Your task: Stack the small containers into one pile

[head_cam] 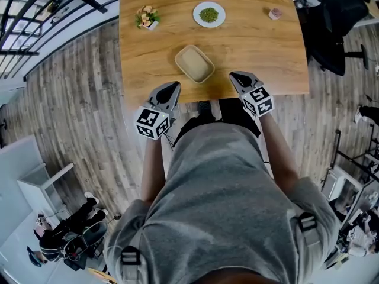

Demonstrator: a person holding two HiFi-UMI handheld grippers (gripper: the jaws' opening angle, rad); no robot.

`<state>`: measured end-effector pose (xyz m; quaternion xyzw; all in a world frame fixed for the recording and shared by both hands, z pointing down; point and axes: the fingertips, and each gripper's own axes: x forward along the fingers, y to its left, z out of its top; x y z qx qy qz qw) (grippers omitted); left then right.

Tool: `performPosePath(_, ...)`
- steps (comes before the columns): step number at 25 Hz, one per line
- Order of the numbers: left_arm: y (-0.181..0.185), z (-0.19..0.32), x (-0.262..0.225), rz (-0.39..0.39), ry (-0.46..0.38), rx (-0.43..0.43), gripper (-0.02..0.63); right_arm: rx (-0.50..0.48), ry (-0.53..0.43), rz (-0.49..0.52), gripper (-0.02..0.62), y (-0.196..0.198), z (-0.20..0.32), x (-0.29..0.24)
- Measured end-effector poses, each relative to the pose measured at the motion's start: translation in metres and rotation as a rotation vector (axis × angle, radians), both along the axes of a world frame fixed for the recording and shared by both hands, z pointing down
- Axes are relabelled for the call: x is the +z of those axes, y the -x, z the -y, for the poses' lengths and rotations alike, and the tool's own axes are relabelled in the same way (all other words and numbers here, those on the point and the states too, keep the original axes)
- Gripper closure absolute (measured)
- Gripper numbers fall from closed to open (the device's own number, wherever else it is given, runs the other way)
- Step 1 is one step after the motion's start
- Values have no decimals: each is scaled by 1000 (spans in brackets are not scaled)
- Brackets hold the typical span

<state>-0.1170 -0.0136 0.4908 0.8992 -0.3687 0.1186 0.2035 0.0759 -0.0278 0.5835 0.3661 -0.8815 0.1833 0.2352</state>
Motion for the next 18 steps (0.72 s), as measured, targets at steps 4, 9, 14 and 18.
performPosePath(4, -11, -2, -1, -2, -1, 8, 586, -14, -1, -4, 591, -6, -7, -3)
performPosePath(9, 2, 4, 4, -8, 5, 10, 586, -34, 3, -17, 591, 8, -6, -2)
performPosePath(14, 2, 4, 5, -8, 4, 3, 586, -51, 8, -27, 591, 11, -10, -1)
performPosePath(18, 3, 4, 8, -5, 5, -2, 586, -66, 7, -34, 591, 13, -11, 2)
